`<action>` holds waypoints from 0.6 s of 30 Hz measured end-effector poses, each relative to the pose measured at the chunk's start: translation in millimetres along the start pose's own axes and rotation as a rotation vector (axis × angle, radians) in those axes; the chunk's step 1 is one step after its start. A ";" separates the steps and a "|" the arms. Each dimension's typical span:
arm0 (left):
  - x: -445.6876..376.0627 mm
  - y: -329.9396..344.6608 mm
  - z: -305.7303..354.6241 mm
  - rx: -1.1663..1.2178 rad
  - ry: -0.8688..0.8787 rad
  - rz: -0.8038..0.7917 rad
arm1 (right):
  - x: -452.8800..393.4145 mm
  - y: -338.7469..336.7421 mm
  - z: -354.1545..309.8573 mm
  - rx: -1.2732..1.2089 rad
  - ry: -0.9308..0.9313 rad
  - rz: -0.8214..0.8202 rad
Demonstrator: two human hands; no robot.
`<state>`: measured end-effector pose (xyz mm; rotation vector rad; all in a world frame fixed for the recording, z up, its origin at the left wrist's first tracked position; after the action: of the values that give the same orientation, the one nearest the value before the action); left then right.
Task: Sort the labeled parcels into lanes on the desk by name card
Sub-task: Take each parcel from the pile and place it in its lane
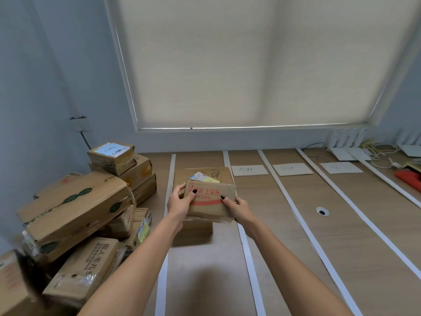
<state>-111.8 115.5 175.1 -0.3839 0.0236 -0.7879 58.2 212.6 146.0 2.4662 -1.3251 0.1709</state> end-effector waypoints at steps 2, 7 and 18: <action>-0.5 -2.1 1.6 0.043 0.006 -0.004 | 0.7 -5.6 -5.1 -0.003 -0.071 0.018; 0.5 3.0 -0.7 0.256 -0.050 -0.088 | 0.2 -25.1 -12.1 -0.048 -0.136 0.148; -0.6 15.9 -6.1 0.113 -0.016 -0.110 | 0.9 -27.1 -17.7 -0.071 -0.170 0.189</action>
<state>-102.3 124.1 163.9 -0.2861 -0.0573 -0.8907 82.1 231.8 156.5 2.3384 -1.6071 -0.0420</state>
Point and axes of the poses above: each hand's wrist, its own x-axis away from the middle knuckle, its own y-axis out of the palm, z = x × y, the point moved 9 cm from there along -x, towards the middle knuckle, and after that the axes turned 15 degrees about -x, right-handed, at the moved point
